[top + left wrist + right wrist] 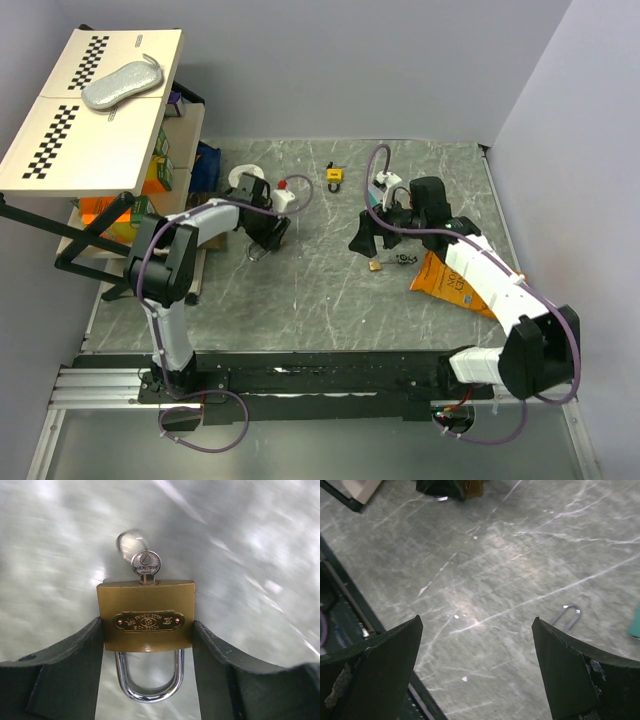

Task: Lock with the key
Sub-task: Pick up the lock from the center of the board, then lock the lock.

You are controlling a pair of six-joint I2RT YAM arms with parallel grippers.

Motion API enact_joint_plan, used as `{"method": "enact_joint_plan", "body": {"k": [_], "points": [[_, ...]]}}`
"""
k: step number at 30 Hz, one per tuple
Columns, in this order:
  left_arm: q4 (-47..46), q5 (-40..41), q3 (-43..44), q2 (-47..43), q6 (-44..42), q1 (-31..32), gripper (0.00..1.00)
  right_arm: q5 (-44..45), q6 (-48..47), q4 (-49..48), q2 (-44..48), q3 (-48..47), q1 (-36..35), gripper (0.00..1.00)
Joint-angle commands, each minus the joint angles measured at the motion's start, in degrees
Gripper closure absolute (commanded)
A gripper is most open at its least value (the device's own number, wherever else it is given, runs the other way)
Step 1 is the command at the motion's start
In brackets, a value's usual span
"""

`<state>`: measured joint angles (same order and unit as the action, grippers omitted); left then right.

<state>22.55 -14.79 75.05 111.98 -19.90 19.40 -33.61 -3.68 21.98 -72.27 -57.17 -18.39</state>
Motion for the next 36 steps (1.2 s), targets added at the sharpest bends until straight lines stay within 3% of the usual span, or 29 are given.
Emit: {"method": "enact_joint_plan", "body": {"k": [1, 12, 21, 27, 36], "points": [[-2.1, -6.7, -5.6, -8.7, -5.8, 5.2, 0.96, -7.0, 6.9, -0.1, -4.4, -2.9, 0.6, 0.01], [-4.6, -11.8, -11.2, -21.4, -13.2, 13.6, 0.99, -12.6, 16.9, -2.6, -16.0, -3.8, 0.7, 0.01], [-2.7, -15.9, -8.3, -25.6, -14.5, 18.2, 0.99, -21.3, 24.2, -9.8, -20.6, -4.0, -0.2, 0.01], [-3.6, -16.2, -9.7, -28.4, -16.3, 21.2, 0.99, -25.5, 21.0, -7.7, -23.9, -6.5, -3.9, 0.01], [-1.5, -16.0, -9.1, -30.4, -20.6, 23.8, 0.99, -35.6, 26.5, -14.9, -25.6, -4.0, -6.3, 0.30]]}}
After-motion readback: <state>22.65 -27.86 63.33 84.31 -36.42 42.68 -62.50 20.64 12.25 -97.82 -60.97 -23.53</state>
